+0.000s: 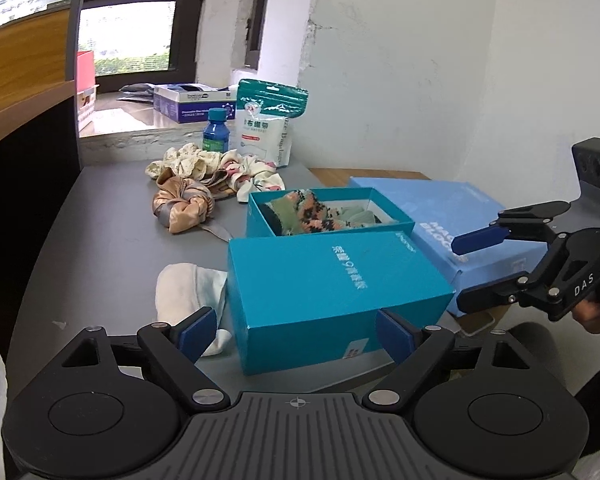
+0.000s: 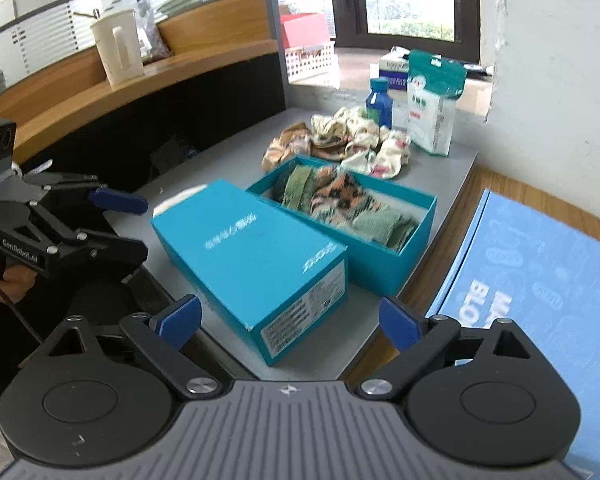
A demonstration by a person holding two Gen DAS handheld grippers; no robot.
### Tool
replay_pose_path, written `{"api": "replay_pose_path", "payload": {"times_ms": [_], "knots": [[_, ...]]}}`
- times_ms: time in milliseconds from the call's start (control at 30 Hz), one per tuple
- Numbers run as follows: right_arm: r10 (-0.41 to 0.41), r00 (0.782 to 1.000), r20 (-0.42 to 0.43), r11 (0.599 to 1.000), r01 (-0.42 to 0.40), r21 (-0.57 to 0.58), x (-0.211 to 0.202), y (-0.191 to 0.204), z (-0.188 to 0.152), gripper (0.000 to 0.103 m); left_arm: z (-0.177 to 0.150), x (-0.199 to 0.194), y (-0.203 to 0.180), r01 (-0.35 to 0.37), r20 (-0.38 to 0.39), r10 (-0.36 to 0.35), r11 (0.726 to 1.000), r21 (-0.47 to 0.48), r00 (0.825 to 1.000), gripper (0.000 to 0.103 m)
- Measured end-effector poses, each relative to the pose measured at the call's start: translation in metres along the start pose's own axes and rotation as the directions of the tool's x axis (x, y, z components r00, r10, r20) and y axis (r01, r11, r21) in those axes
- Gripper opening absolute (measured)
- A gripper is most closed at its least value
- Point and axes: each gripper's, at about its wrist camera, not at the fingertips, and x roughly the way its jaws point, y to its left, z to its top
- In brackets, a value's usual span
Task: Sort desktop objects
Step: 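Grasp the teal box lid at its ends with both tools, then carry the teal lid with both tools and lower it onto the box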
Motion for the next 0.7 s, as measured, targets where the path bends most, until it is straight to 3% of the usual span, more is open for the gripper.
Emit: {"api": "replay_pose_path", "payload": {"times_ms": [267,700], "knots": [[-0.004,1.000,-0.001,0.997,0.004,-0.074,0.021,0.005,-0.008,0.098,-0.009,0.016,0.006,0.011,-0.033,-0.011,1.000,0.014,0.999,0.088],[0.040,0.999,0.000,0.981,-0.039,-0.191,0.051,-0.002,-0.014,0.100,-0.025,0.023,0.005,0.005,0.012,-0.006,0.998,0.069,1.000,0.080]]}}
